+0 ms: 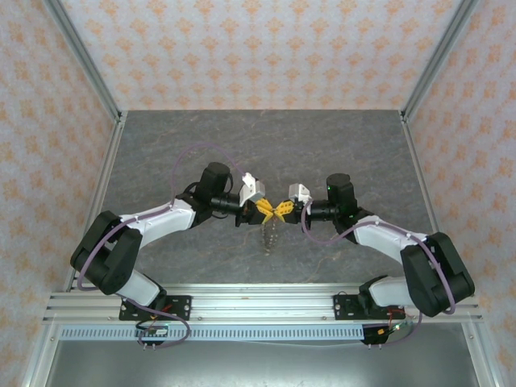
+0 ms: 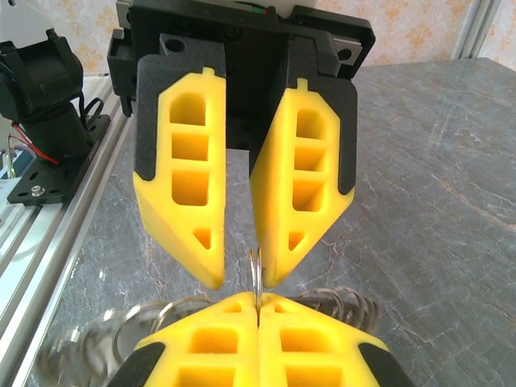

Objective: Put the keys on the keyring

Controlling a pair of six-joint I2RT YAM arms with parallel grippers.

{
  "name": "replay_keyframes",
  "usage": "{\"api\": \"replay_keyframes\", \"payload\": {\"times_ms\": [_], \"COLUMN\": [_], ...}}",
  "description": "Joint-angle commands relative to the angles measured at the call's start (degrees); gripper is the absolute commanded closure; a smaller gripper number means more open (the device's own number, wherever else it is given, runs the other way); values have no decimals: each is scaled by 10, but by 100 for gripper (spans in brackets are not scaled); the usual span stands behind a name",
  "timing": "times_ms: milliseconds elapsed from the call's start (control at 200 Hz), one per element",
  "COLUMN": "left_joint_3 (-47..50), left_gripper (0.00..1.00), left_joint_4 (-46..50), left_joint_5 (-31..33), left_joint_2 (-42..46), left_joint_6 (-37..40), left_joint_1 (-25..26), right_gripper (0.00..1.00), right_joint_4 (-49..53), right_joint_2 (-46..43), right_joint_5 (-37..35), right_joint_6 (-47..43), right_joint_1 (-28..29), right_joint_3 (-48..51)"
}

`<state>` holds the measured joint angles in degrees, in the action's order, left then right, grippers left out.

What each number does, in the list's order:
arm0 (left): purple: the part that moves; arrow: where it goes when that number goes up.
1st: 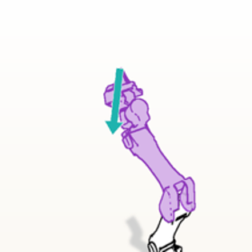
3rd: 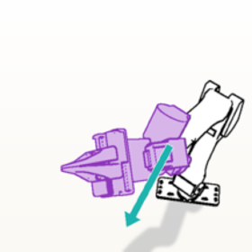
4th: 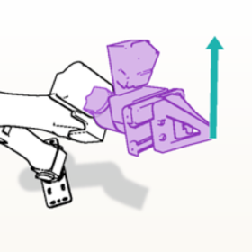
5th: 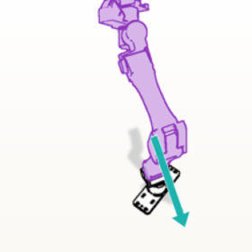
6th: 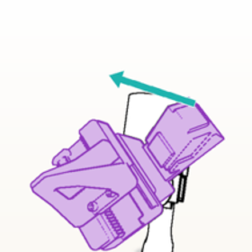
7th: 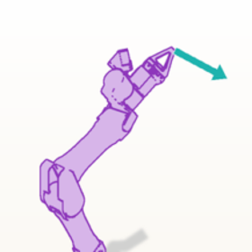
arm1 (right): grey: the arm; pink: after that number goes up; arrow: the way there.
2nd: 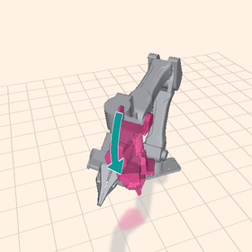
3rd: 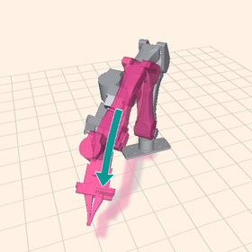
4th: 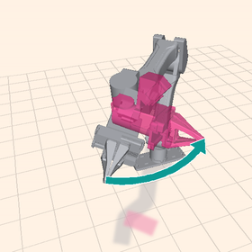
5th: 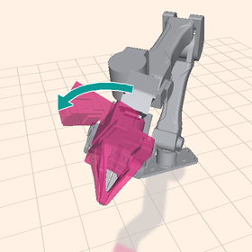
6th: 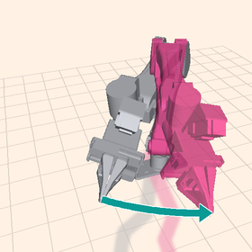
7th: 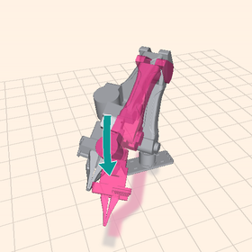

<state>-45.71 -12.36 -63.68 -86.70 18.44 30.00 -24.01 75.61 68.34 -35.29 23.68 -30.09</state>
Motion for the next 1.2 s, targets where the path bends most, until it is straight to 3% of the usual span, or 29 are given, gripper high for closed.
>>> {"api": "replay_keyframes", "payload": {"times_ms": [0, 951, 1196], "left_joint_3": [-17, -21, -26], "left_gripper": [77, 79, 86], "left_joint_4": [6, 37, 35], "left_joint_5": [-17, 32, 25], "left_joint_2": [20, 4, -1], "left_joint_6": [12, 35, 33], "left_joint_1": [3, 11, 13], "right_gripper": [100, 100, 100], "right_joint_4": [-45, -91, -101], "right_joint_2": [1, 3, 7], "right_joint_5": [20, 45, 45], "right_joint_6": [3, 45, 55], "right_joint_1": [-2, -2, -1], "right_joint_3": [-4, 2, 2]}}
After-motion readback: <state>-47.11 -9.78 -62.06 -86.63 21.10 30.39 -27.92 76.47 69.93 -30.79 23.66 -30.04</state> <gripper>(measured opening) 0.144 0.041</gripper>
